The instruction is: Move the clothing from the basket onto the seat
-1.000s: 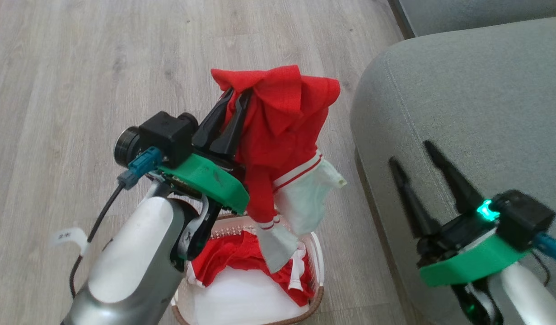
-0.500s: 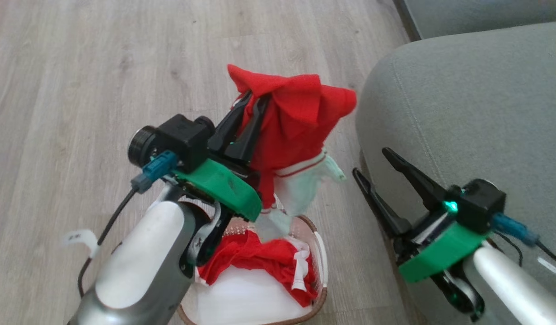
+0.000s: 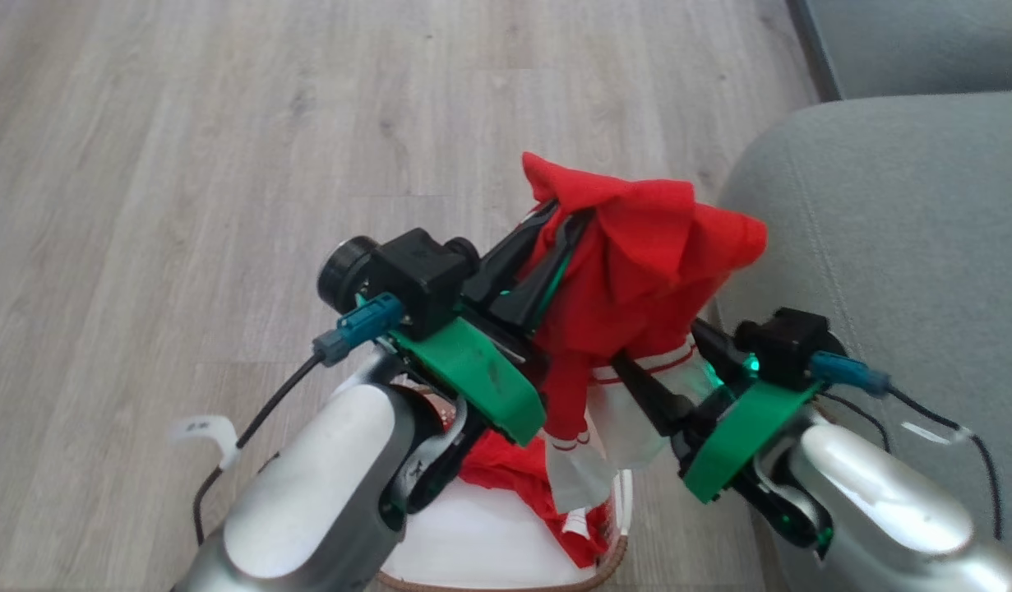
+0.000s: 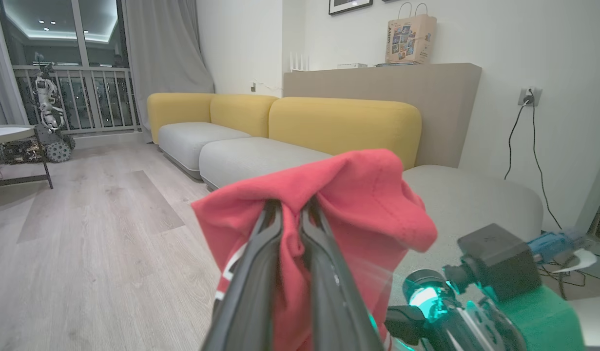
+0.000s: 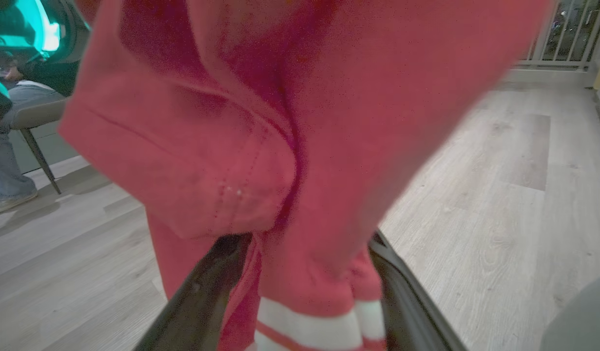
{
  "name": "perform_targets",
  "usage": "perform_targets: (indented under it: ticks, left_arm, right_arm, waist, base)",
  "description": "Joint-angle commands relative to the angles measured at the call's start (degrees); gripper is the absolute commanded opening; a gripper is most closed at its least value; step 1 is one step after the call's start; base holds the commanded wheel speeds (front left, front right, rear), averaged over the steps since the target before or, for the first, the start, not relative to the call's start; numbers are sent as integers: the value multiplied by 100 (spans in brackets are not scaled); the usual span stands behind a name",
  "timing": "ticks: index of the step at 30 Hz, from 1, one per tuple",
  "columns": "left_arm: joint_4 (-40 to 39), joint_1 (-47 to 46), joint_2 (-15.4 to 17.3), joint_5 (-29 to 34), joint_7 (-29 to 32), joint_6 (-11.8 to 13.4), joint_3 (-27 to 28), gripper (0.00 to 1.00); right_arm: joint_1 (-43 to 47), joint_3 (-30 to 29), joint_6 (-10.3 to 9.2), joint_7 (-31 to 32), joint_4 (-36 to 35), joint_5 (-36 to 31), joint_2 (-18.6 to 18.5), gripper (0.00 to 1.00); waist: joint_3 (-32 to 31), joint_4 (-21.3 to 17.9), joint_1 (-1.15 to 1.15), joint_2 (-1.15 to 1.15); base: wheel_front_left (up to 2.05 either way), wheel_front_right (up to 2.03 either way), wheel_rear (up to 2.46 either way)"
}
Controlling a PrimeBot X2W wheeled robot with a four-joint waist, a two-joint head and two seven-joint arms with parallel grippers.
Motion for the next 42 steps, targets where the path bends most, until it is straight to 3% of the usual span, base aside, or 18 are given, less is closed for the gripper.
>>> perform_targets:
  ticks: [1,8,9,10,11,27,38,39,41,42]
  left_arm:
    - [-241,-387,7,-53,4,-21,189,0]
    - [-268,-348,-95,-157,61,-85,11,0]
    - [-259,-337,-93,-167,62,-77,13,0]
    - [-248,-324,-90,-178,62,-70,15,0]
    - [-236,-313,-83,-189,60,-64,20,0]
    - [62,131,176,-477,-161,232,459,0]
    - [114,506,86,-619,-298,214,299,1]
    - [124,515,74,-616,-310,200,270,30]
    - [142,525,51,-611,-338,174,220,100]
    - [156,529,47,-605,-344,171,202,100]
  right_arm:
    - [-195,29,-1,-31,-108,44,12,100]
    - [-531,205,-1,-31,346,93,321,97]
    - [-540,184,-1,-31,360,84,362,72]
    - [-541,164,-1,-31,368,68,389,22]
    - [-535,155,-1,-31,363,45,404,0]
    - [-3,-719,-1,-31,-60,-283,315,0]
    - [355,-1651,-1,-31,-429,-485,360,0]
    - [373,-1725,-1,-31,-475,-514,358,0]
    - [414,-1867,-1,-31,-562,-551,358,0]
    - [432,-1925,-1,-31,-603,-570,353,0]
  waist:
    - [-11,62,0,0]
    - [-36,275,0,0]
    - [-38,287,0,0]
    - [-39,298,0,0]
    - [-41,306,0,0]
    - [-58,-73,0,0]
    - [-5,-340,0,0]
    - [0,-369,0,0]
    - [12,-429,0,0]
    - [19,-469,0,0]
  base:
    - [0,0,0]
    - [0,0,0]
    - [0,0,0]
    - [0,0,0]
    - [0,0,0]
    - [0,0,0]
    - [0,0,0]
    - [0,0,0]
    - [0,0,0]
    - [0,0,0]
